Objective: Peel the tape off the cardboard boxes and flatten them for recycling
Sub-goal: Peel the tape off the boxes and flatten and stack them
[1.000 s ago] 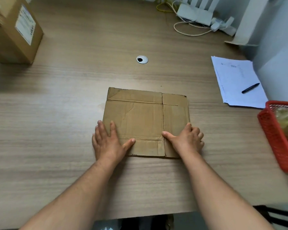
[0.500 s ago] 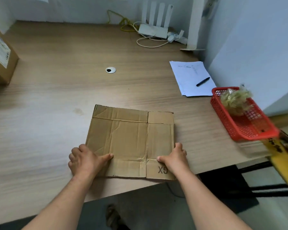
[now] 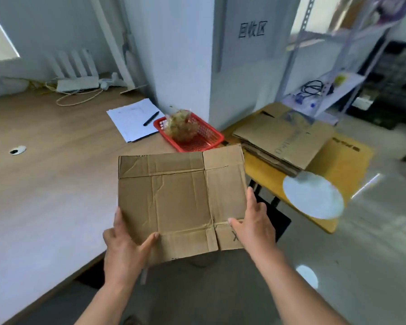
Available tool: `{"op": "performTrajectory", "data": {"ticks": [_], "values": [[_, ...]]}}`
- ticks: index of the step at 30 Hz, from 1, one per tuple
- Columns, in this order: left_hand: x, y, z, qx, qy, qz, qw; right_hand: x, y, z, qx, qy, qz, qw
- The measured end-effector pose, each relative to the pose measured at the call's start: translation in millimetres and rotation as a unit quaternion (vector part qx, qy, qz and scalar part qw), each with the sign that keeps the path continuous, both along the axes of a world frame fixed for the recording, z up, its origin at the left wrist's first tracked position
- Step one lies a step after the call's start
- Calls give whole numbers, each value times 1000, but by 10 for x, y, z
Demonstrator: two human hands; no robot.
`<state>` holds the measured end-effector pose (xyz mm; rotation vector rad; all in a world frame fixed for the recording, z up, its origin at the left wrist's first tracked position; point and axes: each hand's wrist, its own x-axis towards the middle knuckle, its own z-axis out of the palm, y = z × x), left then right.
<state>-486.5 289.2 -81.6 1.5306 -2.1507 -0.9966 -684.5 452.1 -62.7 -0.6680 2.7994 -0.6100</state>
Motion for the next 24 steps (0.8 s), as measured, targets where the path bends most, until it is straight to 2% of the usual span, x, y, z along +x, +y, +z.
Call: {"op": "performTrajectory", "data": {"ticks": [6, 11, 18, 19, 24], "values": [[-1027, 716, 262, -37, 19, -142, 989, -725, 1072, 230, -51, 37, -119, 991], [-1777, 1109, 350, -64, 23, -212, 975, -1241, 1679, 340, -62, 45, -185, 980], [-2623, 1397, 320, -74, 13, -249, 966, -1991, 2060, 350, -52, 39, -213, 975], [-3055, 1434, 295, -76, 30, -246, 966, -2407, 2093, 378, -42, 49, -216, 974], [-3502, 1534, 220, -43, 5, -225, 973, -2985, 2144, 374, 3, 31, -197, 980]]}}
